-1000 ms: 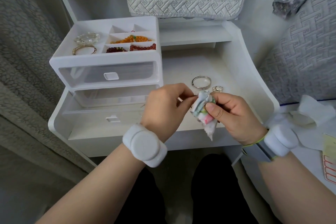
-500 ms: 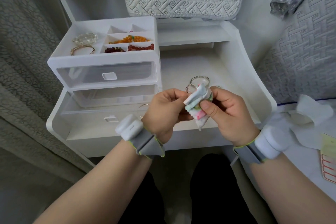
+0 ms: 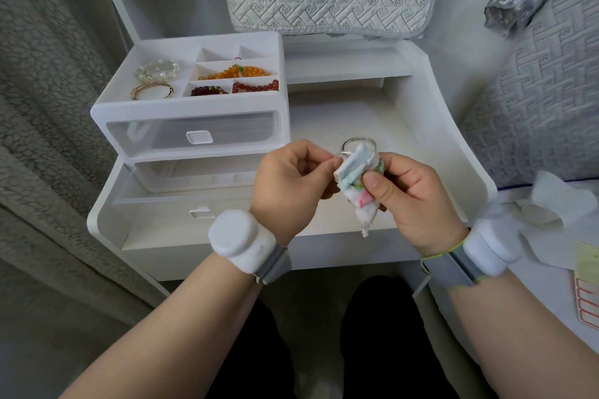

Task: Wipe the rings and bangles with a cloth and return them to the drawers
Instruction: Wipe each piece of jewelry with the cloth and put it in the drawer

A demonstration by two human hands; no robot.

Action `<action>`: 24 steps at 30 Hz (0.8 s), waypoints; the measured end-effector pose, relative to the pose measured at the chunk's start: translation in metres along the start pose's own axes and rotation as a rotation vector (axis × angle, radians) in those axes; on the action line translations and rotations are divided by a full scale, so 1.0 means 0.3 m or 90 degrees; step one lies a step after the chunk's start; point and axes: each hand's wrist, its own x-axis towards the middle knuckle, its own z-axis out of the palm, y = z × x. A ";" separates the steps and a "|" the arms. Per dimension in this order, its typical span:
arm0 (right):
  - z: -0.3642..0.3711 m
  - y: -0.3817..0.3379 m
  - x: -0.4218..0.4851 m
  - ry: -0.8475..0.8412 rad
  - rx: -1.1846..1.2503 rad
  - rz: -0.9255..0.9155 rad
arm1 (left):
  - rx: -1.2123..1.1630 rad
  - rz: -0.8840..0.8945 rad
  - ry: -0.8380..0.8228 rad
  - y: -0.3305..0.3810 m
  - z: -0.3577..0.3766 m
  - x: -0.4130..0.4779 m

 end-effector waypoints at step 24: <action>0.060 0.029 0.039 0.093 -0.173 0.015 | 0.357 0.123 0.116 0.010 -0.205 0.056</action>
